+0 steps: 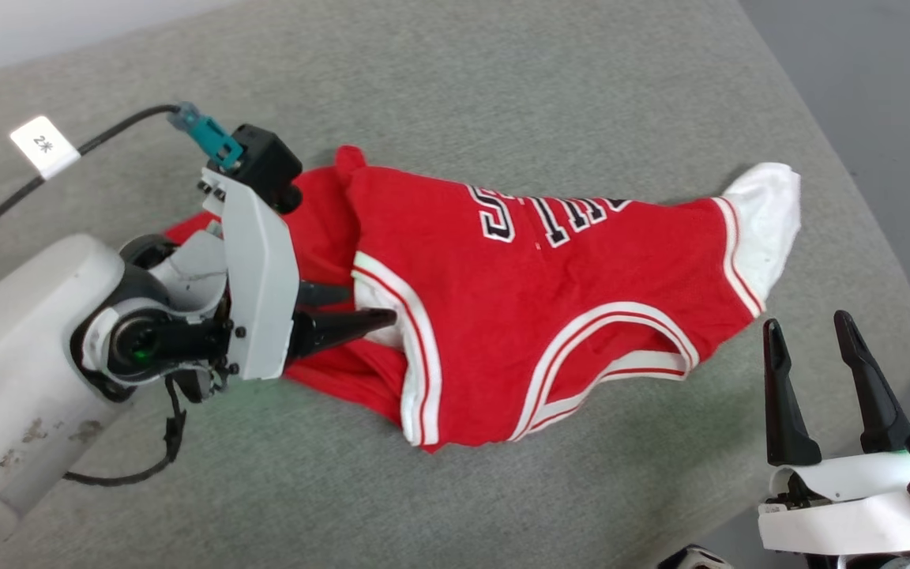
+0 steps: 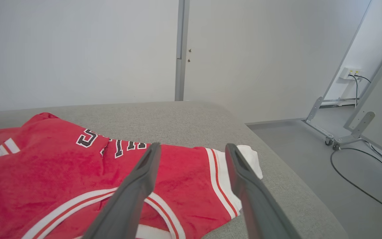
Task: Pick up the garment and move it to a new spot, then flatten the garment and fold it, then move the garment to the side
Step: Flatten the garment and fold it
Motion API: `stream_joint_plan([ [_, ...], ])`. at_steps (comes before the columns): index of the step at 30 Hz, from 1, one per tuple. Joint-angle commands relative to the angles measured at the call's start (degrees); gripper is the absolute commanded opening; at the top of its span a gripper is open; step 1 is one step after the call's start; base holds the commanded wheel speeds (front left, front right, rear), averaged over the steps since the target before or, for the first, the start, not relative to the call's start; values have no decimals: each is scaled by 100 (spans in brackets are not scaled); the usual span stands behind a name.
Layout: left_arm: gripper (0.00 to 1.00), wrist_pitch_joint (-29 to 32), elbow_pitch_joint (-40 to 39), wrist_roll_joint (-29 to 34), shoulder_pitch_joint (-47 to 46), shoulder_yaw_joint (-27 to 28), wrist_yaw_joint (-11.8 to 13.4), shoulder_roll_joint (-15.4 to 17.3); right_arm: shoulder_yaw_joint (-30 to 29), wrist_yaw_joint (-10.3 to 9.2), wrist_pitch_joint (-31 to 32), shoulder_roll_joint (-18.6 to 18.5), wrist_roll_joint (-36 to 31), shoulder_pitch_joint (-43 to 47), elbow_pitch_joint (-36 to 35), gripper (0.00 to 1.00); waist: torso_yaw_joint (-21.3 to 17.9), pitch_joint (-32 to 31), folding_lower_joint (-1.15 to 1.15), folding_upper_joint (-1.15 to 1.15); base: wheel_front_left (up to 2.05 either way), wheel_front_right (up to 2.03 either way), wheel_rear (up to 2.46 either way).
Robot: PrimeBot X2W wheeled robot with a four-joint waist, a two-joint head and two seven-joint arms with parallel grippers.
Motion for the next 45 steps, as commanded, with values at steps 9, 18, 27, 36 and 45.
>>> stream_joint_plan([
  [9, 100, -118, 82, 313, -2, -58, 60, 120, 234, -10, -45, 10, 28, 3, -111, 100, -233, 122, 0, 0, 0, 0, 0],
  [18, 11, -185, 35, 104, 134, -3, -50, 43, 272, -10, -55, 14, 62, -36, -98, 100, -185, 159, 0, 0, 0, 0, 0],
  [27, 0, -242, 114, -106, -228, 305, -222, -3, -31, -10, -54, 15, 34, -57, -72, 100, 408, -111, 0, 0, 0, 0, 0],
  [36, 0, 325, 324, -568, -425, 661, -336, 921, 54, -10, 131, 11, -97, -411, 299, 100, 1232, -535, 0, 0, 0, 0, 0],
  [45, 0, 1205, 612, 546, -387, 32, -332, 2080, 241, -10, 243, 13, -177, -660, 413, 100, 1456, -489, 0, 0, 0, 0, 0],
])
